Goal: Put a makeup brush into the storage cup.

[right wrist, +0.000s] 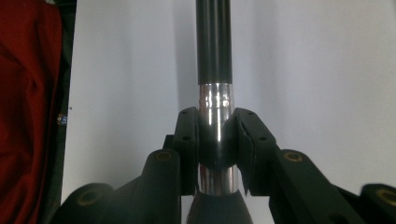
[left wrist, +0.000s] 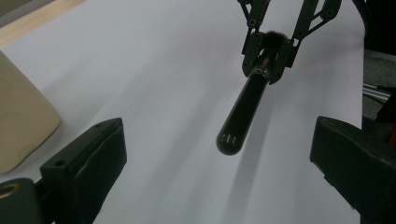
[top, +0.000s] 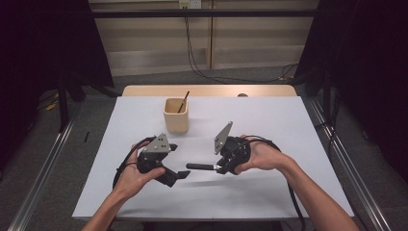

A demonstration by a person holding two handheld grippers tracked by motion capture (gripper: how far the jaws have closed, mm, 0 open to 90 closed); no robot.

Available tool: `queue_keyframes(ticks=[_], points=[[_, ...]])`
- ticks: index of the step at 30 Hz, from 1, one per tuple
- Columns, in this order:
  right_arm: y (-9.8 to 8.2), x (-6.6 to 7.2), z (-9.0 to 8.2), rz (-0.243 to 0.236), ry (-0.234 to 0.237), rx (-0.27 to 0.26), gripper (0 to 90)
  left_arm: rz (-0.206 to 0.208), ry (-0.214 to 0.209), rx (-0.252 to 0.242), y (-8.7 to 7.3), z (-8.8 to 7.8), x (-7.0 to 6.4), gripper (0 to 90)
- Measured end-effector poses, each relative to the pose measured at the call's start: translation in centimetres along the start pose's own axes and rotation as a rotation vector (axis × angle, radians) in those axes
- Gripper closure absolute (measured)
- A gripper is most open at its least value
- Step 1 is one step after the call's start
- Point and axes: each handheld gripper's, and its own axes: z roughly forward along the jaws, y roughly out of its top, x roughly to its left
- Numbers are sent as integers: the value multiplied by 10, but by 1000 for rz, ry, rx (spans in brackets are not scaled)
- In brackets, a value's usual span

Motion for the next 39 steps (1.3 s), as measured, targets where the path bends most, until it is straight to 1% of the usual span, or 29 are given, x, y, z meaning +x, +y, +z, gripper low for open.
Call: queue_keyframes(ticks=[2, 3, 8, 10, 13, 15, 17, 18, 20, 24, 25, 28, 30, 33, 34, 35, 37, 39], points=[[0, -1, 1, 1, 6, 10, 719, 1, -11, 24, 0, 3, 0, 37], [0, -2, 2, 2, 9, 19, 720, 0, -9, 27, 0, 4, 0, 37], [2, -4, 5, -1, 17, 42, 720, 22, -33, 65, 4, 8, -1, 37], [3, -3, 5, -10, 23, 53, 720, 36, -44, 90, 6, 10, -1, 40], [7, -3, 5, -18, 21, 71, 719, 52, -71, 126, 8, 15, -2, 45], [8, -3, 4, -19, 22, 76, 719, 73, -83, 153, 9, 18, -2, 51], [10, -3, 5, -26, 20, 81, 720, 93, -85, 175, 9, 22, -2, 52], [10, -3, 5, -24, 21, 86, 719, 95, -83, 182, 9, 22, -2, 54], [11, -3, 6, -33, 23, 90, 719, 84, -95, 195, 10, 24, 1, 66], [12, -3, 6, -36, 26, 97, 720, 88, -101, 222, 14, 25, 5, 79], [13, -3, 7, -36, 27, 96, 720, 88, -117, 231, 14, 25, 6, 80], [13, -4, 8, -36, 27, 107, 720, 109, -127, 270, 15, 27, 7, 83], [13, -4, 8, -34, 27, 110, 720, 112, -139, 289, 15, 28, 8, 83], [13, -4, 9, -37, 28, 110, 720, 136, -172, 307, 16, 31, 8, 82], [13, -4, 10, -40, 29, 106, 719, 136, -176, 310, 16, 33, 7, 81], [14, -4, 10, -38, 28, 107, 720, 140, -186, 323, 17, 34, 6, 81], [14, -3, 10, -34, 29, 111, 720, 144, -188, 338, 18, 36, 4, 76], [14, -3, 10, -34, 28, 107, 720, 138, -189, 346, 19, 38, 3, 77]])
